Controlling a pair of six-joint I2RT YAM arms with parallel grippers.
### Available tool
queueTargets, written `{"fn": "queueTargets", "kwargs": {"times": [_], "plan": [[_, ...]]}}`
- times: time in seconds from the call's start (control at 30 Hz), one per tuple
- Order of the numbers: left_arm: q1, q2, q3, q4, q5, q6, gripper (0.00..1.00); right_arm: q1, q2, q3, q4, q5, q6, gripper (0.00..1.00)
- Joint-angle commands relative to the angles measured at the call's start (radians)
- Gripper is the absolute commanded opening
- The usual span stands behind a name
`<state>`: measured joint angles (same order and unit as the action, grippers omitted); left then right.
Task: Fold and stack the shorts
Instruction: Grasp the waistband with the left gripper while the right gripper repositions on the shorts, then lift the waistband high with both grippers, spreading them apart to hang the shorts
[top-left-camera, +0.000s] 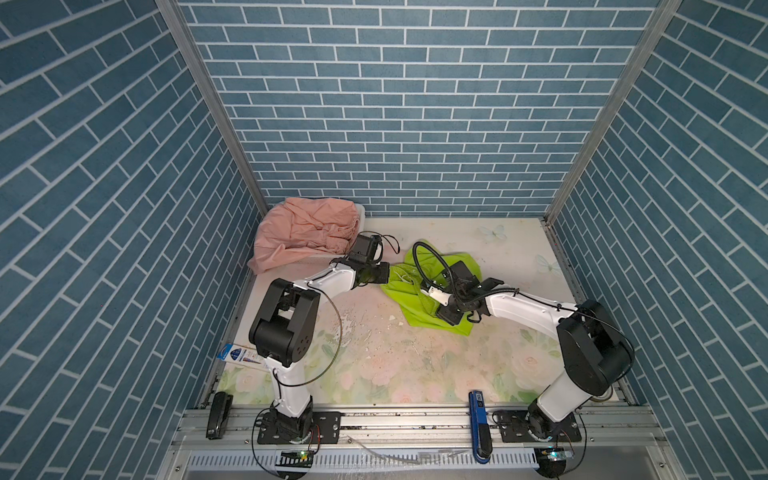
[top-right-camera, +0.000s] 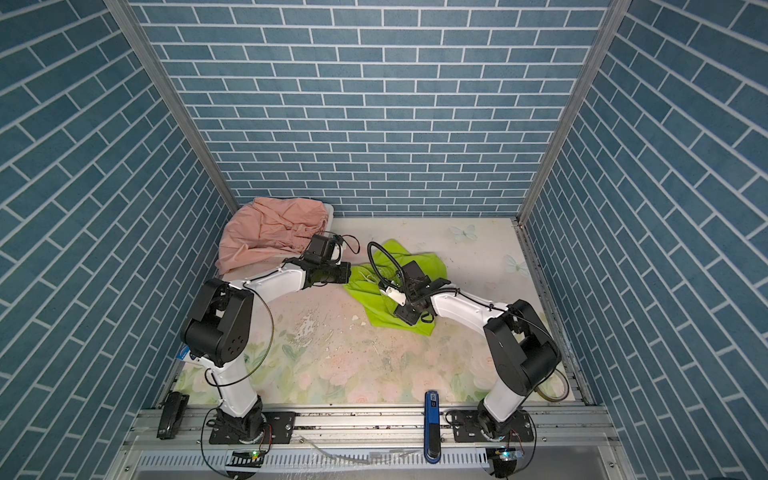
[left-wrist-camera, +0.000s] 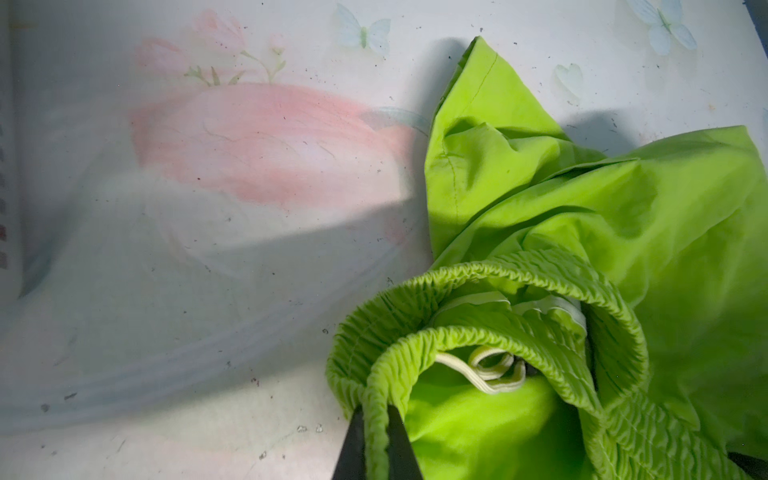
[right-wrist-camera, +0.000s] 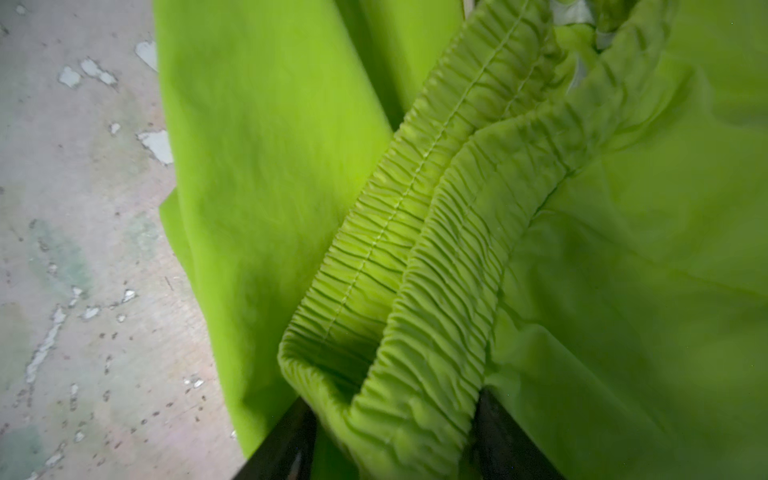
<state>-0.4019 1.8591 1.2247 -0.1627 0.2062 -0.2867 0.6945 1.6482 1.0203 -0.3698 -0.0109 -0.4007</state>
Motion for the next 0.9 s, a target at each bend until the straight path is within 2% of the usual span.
{"fn": "queueTargets", "kwargs": {"times": [0.0,0.07,0.2,0.23,0.37,0.47,0.63,0.7,0.87], "plan": [[-0.002,0.010,0.032,-0.035,-0.010,0.024,0.00,0.014,0.017,0.008,0.061,0.095,-0.025,0.59],[-0.002,0.006,0.032,-0.038,-0.007,0.022,0.00,0.013,0.043,0.014,0.098,0.148,-0.019,0.50],[-0.003,-0.015,0.025,-0.056,-0.003,0.031,0.00,0.012,0.084,0.055,0.128,0.232,-0.006,0.05],[-0.002,-0.022,0.028,-0.068,-0.009,0.038,0.00,0.013,0.079,0.064,0.128,0.242,-0.004,0.00],[-0.002,-0.073,0.058,-0.169,-0.052,0.089,0.00,-0.001,-0.009,0.081,0.134,0.259,0.018,0.00],[-0.002,-0.124,0.128,-0.312,-0.116,0.153,0.00,-0.036,-0.121,0.102,0.107,0.257,0.051,0.00],[-0.002,-0.227,0.286,-0.515,-0.187,0.255,0.00,-0.139,-0.332,0.139,0.105,0.150,0.111,0.00],[-0.002,-0.269,0.348,-0.542,-0.171,0.286,0.00,-0.180,-0.372,0.184,0.098,0.105,0.131,0.00],[-0.002,-0.340,0.496,-0.559,0.004,0.404,0.00,-0.199,-0.348,0.398,-0.023,0.120,0.078,0.00]]}}
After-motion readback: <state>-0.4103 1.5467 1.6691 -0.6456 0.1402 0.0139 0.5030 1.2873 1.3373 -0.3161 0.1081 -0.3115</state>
